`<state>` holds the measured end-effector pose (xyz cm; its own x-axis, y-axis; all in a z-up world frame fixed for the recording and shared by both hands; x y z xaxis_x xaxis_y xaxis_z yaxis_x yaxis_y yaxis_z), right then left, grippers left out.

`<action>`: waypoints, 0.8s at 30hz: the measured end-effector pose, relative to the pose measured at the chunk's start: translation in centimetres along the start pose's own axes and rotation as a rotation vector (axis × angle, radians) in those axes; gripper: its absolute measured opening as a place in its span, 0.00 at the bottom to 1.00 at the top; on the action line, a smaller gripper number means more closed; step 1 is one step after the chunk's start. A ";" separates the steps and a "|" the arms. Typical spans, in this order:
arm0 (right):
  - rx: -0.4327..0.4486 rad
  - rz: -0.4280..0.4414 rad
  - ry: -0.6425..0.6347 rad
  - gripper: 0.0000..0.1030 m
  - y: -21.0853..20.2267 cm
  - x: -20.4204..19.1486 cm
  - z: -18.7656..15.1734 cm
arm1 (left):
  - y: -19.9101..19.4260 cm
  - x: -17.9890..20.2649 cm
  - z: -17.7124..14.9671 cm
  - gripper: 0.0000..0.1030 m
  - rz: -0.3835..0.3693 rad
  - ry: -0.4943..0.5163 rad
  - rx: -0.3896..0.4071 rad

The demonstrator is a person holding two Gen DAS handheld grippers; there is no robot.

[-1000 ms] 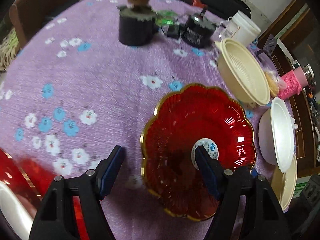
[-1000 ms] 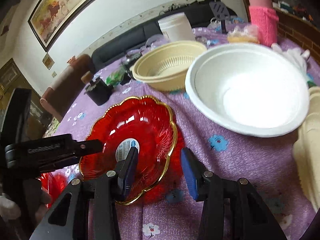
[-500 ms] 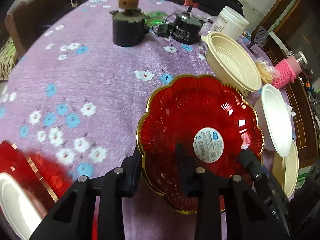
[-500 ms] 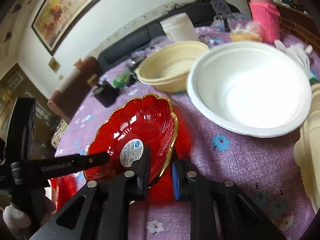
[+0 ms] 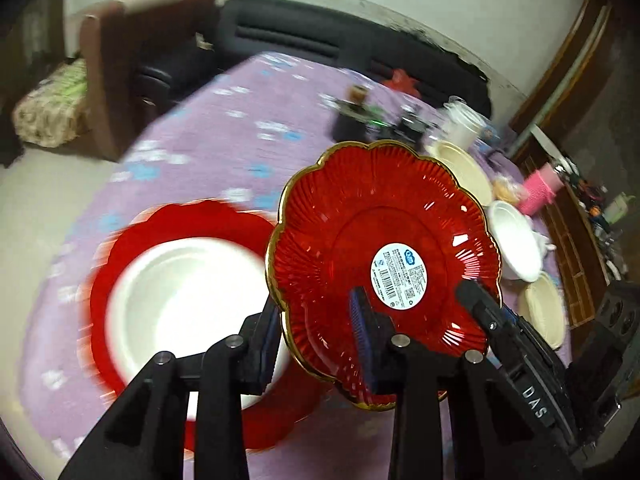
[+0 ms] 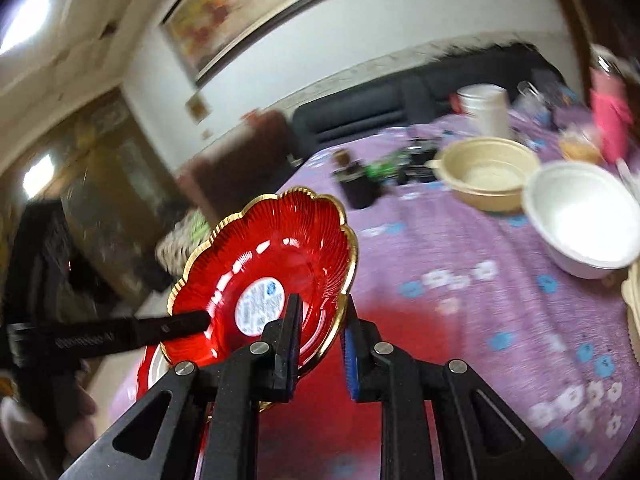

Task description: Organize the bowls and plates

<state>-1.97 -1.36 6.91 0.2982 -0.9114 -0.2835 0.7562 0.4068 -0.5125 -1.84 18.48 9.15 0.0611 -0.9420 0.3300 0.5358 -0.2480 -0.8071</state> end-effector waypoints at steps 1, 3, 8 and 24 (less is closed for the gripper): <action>-0.011 0.007 -0.017 0.20 0.3 -1.0 -0.3 | -0.7 -1.3 -0.3 0.31 0.016 -0.012 0.011; -0.041 0.030 -0.045 0.20 1.2 -3.4 -0.8 | -1.6 -3.3 -0.6 0.31 0.032 -0.032 0.020; -0.120 0.054 -0.100 0.20 4.0 -7.6 -1.8 | -1.4 -8.0 -1.0 0.31 0.066 -0.092 0.000; -0.226 -0.002 -0.166 0.61 8.9 -11.2 -3.0 | -1.6 -12.7 -1.6 0.51 0.078 -0.138 0.056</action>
<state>-0.34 12.65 3.14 0.4024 -0.9023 -0.1550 0.6131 0.3913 -0.6863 -4.81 30.52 5.50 0.2173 -0.9170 0.3346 0.5708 -0.1587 -0.8056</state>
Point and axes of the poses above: each gripper's, at about its wrist camera, not at the fingertips, and y roughly the way its jaws point, x to its right, z to its top, the point moved 1 cm from there along y, roughly the way its jaws point, and after that the axes turned 9 degrees about -y, right-handed, at the moved point
